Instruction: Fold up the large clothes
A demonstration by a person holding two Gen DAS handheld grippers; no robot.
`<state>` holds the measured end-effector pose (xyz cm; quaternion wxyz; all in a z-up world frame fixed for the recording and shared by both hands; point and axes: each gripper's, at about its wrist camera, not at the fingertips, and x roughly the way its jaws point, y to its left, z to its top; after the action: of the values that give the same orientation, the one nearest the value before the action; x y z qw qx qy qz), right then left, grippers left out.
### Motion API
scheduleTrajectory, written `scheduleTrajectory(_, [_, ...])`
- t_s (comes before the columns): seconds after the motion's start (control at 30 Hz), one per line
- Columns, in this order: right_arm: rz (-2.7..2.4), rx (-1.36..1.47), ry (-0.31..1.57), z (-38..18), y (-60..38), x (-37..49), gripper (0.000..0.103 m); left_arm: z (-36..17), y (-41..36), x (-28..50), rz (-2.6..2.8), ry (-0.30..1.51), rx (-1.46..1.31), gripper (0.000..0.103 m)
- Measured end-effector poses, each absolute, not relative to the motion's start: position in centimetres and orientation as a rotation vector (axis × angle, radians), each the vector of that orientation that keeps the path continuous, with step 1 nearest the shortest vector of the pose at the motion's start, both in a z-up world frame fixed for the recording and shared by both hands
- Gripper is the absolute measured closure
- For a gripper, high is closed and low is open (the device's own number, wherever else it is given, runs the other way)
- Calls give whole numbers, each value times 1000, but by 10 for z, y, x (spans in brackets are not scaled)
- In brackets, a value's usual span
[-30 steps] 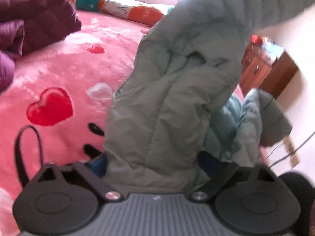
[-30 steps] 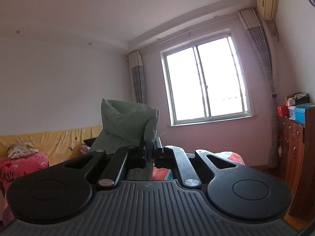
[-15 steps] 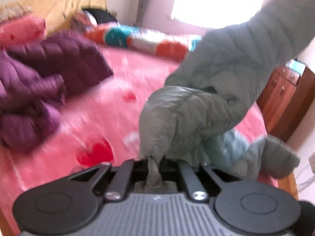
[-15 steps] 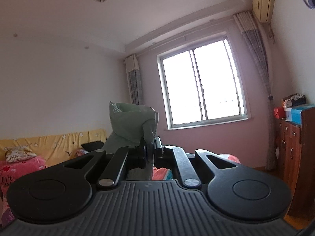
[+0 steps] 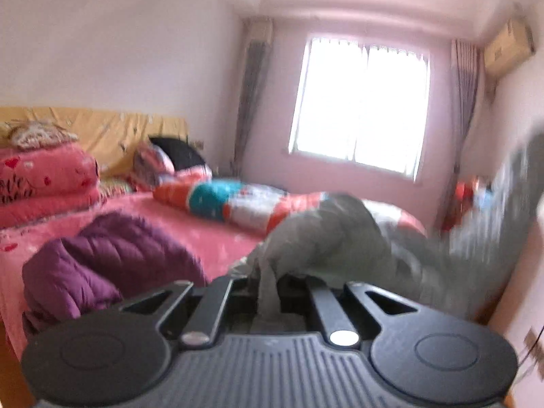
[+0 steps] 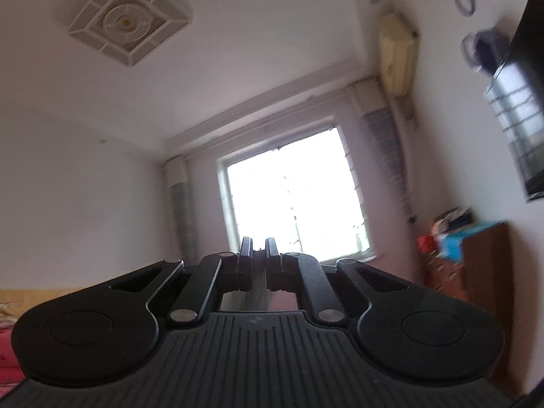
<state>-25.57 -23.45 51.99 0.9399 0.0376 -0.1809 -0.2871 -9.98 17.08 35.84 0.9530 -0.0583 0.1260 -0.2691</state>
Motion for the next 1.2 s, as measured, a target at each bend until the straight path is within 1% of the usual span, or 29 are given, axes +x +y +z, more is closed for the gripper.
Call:
scheduleTrajectory(0.1, [-619, 92, -388, 523, -249, -271, 96, 369, 183, -114, -519, 197, -193, 102])
scheduleTrajectory(0.2, [-610, 135, -376, 516, -267, -276, 96, 372, 186, -116, -466, 149, -158, 102])
scheduleTrajectory(0.3, [-579, 169, -304, 492, -283, -251, 96, 366, 184, -99, -447, 184, -166, 102])
scheduleTrajectory(0.4, [-488, 185, -172, 461, -287, -209, 94, 361, 177, -84, -438, 232, -146, 102])
scheduleTrajectory(0.43, [-441, 200, -123, 446, -287, -195, 89, 360, 174, -78, -437, 243, -140, 102])
scheduleTrajectory(0.47, [-387, 203, -73, 429, -285, -180, 89, 360, 172, -74, -434, 245, -126, 102])
scheduleTrajectory(0.5, [-333, 199, -28, 412, -281, -166, 85, 361, 170, -70, -430, 247, -115, 102])
scheduleTrajectory(0.53, [-267, 202, 19, 393, -276, -150, 76, 362, 171, -67, -430, 249, -113, 102])
scheduleTrajectory(0.57, [-205, 215, 57, 376, -273, -138, 70, 364, 171, -63, -429, 250, -108, 102])
scheduleTrajectory(0.6, [-137, 234, 101, 358, -268, -124, 51, 366, 169, -57, -427, 250, -97, 102])
scheduleTrajectory(0.63, [-70, 241, 141, 341, -261, -111, 36, 369, 169, -56, -423, 247, -87, 102])
scheduleTrajectory(0.67, [4, 231, 169, 323, -251, -99, 34, 371, 169, -51, -421, 247, -78, 102])
scheduleTrajectory(0.7, [63, 212, 196, 307, -239, -88, 29, 374, 170, -48, -418, 248, -69, 102])
scheduleTrajectory(0.73, [120, 182, 240, 290, -226, -76, 21, 376, 172, -40, -413, 249, -59, 102])
scheduleTrajectory(0.77, [168, 156, 280, 276, -216, -66, 17, 380, 173, -35, -407, 249, -54, 102])
scheduleTrajectory(0.8, [215, 130, 329, 259, -204, -55, 11, 384, 175, -31, -401, 248, -50, 102])
scheduleTrajectory(0.9, [343, 77, 474, 216, -173, -29, 2, 396, 180, -24, -394, 240, -17, 102])
scheduleTrajectory(0.97, [422, 79, 608, 178, -161, -8, 2, 401, 180, -22, -396, 240, 12, 102])
scheduleTrajectory(1.07, [485, 92, 780, 119, -152, 19, 2, 394, 181, -23, -401, 263, 54, 102])
scheduleTrajectory(1.2, [499, 58, 898, 55, -137, 27, 2, 372, 182, -23, -411, 305, 50, 102])
